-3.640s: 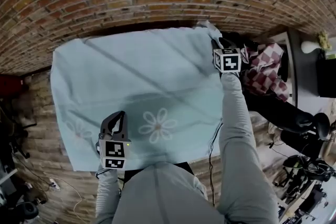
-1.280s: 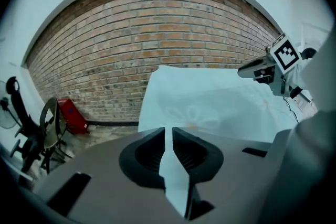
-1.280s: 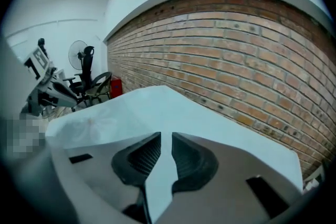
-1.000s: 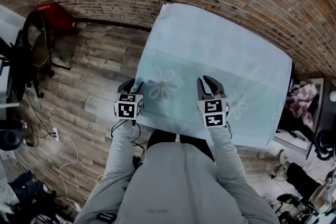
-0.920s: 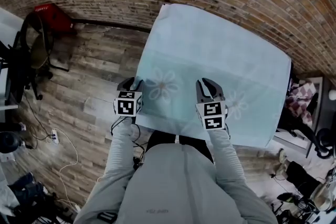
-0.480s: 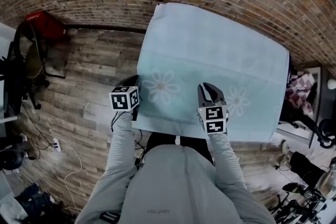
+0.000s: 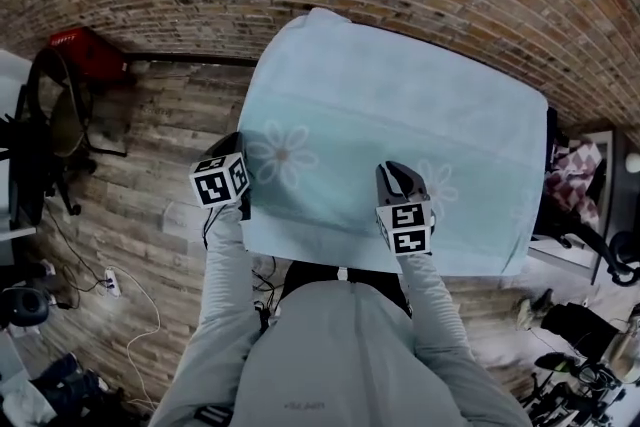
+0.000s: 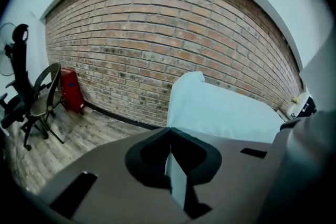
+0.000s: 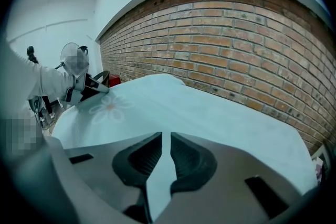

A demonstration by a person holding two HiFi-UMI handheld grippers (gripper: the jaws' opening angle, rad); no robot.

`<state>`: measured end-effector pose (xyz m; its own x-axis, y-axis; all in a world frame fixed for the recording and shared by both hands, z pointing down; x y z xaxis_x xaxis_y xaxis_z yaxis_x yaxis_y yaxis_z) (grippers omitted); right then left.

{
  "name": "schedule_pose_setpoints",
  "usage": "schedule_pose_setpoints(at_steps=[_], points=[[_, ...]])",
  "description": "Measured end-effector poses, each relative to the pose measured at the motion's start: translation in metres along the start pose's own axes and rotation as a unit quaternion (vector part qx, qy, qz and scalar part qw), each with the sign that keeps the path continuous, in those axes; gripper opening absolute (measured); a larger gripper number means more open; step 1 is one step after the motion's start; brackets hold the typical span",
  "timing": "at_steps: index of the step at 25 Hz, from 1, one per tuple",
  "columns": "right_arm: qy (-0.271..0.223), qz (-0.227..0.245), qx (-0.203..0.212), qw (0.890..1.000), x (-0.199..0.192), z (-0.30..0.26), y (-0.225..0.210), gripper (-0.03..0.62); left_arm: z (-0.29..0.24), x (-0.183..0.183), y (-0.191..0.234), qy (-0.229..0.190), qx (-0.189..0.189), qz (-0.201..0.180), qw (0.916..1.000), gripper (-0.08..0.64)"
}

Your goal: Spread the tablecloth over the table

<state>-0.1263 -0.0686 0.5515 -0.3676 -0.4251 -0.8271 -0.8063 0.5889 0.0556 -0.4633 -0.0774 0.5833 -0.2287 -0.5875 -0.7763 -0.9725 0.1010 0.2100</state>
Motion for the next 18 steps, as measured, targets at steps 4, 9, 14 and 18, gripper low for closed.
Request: schedule_pose_setpoints(at_steps=[4, 9, 14, 18], points=[[0.003, -0.004, 0.005, 1.000, -0.001, -0.009, 0.000, 0.060, 0.013, -0.002, 0.039, -0.003, 0.041, 0.020, 0.9990, 0.023], [0.008, -0.007, 0.006, 1.000, -0.004, -0.013, 0.003, 0.060, 0.017, -0.022, 0.041, 0.010, 0.035, 0.022, 0.9991, 0.025], [0.012, -0.016, -0.004, 1.000, -0.010, -0.012, 0.000, 0.060, 0.013, -0.024, 0.027, 0.011, 0.009, 0.006, 0.9999, 0.069], [0.012, -0.026, -0.022, 0.999, -0.015, 0.000, -0.014, 0.060, 0.016, -0.015, 0.007, -0.003, -0.012, 0.006, 0.9999, 0.140]])
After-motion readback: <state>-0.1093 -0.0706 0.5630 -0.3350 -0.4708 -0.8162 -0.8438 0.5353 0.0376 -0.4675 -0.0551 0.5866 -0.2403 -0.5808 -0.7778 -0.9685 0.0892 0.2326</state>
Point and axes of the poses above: the fingertips, and each gripper's own axes: z backward along the fingers, y to its left, x out of its top, the point moved 4 cm from there along z, backward along the fingers, and after that the axes turned 9 degrees about -y, right-handed, at the moved point
